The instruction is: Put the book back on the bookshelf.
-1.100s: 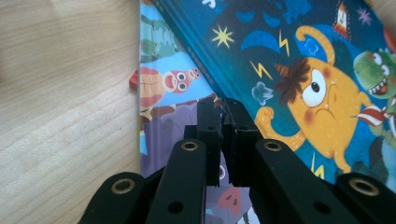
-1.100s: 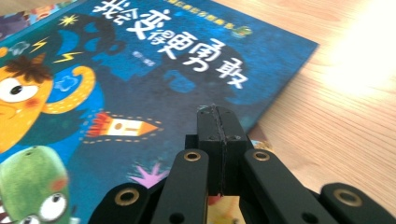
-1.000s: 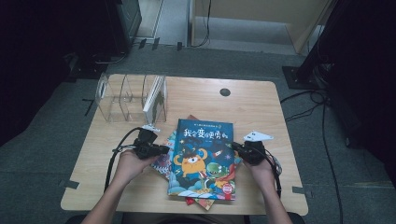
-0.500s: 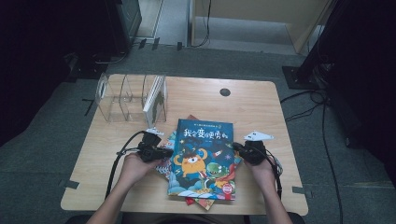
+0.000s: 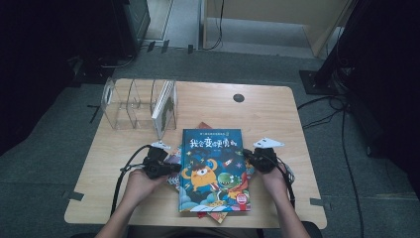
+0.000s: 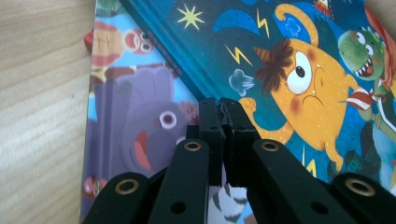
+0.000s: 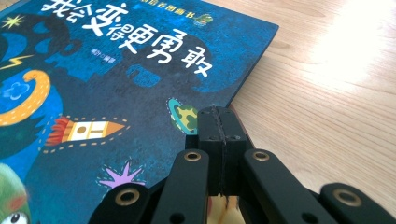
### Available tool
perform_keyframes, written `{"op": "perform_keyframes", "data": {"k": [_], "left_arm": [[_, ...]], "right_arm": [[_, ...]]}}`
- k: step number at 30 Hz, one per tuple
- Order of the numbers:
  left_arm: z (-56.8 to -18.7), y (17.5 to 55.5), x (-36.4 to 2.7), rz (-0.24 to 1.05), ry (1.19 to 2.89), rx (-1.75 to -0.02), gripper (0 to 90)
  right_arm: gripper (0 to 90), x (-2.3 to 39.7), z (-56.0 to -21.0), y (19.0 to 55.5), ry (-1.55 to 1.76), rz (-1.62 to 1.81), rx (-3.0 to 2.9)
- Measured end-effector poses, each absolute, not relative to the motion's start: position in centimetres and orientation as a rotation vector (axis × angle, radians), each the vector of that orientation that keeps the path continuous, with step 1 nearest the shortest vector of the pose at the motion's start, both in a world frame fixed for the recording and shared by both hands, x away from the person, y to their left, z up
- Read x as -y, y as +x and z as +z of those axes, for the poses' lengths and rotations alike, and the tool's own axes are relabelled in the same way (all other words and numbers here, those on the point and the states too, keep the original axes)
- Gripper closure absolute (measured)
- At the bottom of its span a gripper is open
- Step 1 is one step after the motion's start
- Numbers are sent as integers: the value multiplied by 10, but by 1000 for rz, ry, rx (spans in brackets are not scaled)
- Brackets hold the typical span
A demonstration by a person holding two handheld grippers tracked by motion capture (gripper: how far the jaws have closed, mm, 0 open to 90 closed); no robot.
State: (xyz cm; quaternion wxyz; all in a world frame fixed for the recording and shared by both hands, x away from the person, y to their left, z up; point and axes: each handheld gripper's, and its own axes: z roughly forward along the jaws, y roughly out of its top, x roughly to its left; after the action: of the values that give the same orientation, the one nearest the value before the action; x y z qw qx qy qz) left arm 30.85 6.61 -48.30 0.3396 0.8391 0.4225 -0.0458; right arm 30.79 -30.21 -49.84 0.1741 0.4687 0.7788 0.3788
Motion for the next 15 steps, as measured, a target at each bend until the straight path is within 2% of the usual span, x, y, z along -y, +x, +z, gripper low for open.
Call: {"op": "perform_keyframes", "data": {"k": [15], "left_arm": [[-483,286,-80,-115,2153,-1146,885]], "right_arm": [[900,281,-501,325,1274,1108,-2220]]}}
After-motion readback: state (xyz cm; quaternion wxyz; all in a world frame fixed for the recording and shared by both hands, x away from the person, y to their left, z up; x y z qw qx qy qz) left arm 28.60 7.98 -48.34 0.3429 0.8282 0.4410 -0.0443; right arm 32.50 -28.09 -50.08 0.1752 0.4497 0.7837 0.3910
